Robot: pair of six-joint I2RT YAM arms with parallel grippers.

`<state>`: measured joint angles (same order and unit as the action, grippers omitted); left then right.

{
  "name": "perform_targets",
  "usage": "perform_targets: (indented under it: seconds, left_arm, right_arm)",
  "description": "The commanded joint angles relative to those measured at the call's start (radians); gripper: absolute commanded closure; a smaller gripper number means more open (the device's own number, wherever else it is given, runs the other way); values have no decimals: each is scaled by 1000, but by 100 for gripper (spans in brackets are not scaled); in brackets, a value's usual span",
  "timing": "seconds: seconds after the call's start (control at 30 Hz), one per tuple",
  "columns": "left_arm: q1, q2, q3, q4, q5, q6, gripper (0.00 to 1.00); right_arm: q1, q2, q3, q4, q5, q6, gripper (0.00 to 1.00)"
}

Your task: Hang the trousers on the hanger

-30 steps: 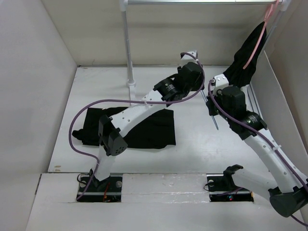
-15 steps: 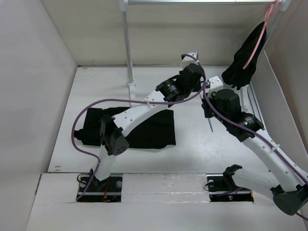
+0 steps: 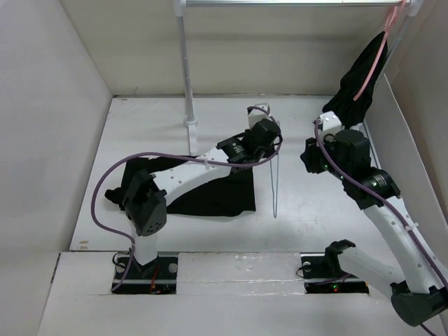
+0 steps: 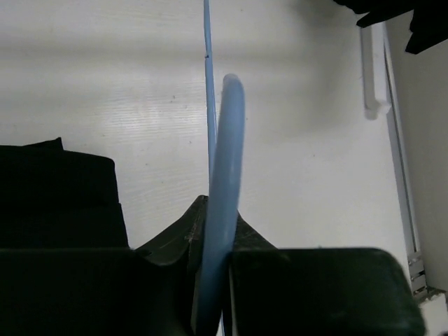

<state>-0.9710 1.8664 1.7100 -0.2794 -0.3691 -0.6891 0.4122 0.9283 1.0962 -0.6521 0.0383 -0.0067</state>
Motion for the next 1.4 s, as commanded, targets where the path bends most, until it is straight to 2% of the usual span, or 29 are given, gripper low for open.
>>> perform_targets:
  seconds: [0.0, 0.03, 0.07, 0.27, 0.3, 0.33, 0.4, 0.43, 0.53, 0.8, 1.1, 1.37]
  left_arm:
    - [-1, -160, -98, 156, 2, -101, 100]
    - [8, -176, -218, 189, 7, -122, 100]
    - [8, -187, -258, 207, 13, -138, 100]
    - [8, -251, -478, 304, 6, -228, 100]
    - [8, -250, -487, 301, -11, -233, 100]
    - [8, -247, -510, 304, -13, -239, 100]
    - [8, -233, -533, 309, -22, -245, 100]
    - [8, -230, -555, 310, -24, -256, 100]
    - [8, -219, -598, 318, -31, -265, 100]
    - [8, -217, -668, 302, -73, -279, 100]
    - [17, -200, -671, 281, -85, -279, 100]
    - [17, -174, -687, 250, -97, -290, 100]
  right_arm:
    - [-61, -45, -37, 29, -221, -26, 67]
    - [-72, -37, -65, 64, -289, -24, 93]
    - [-72, -33, -118, 87, -322, -19, 100]
    - [0, 55, -292, 343, -413, 100, 100]
    - [26, 70, -323, 376, -413, 115, 99]
    - [39, 102, -335, 440, -416, 135, 93]
    - [72, 148, -360, 492, -416, 152, 87]
    - [83, 203, -361, 526, -420, 158, 79]
    - [126, 279, -369, 593, -408, 177, 72]
    - [154, 495, -412, 799, -397, 258, 63]
    - [154, 584, -453, 897, -327, 307, 53]
    - [163, 678, -524, 1080, -380, 379, 48]
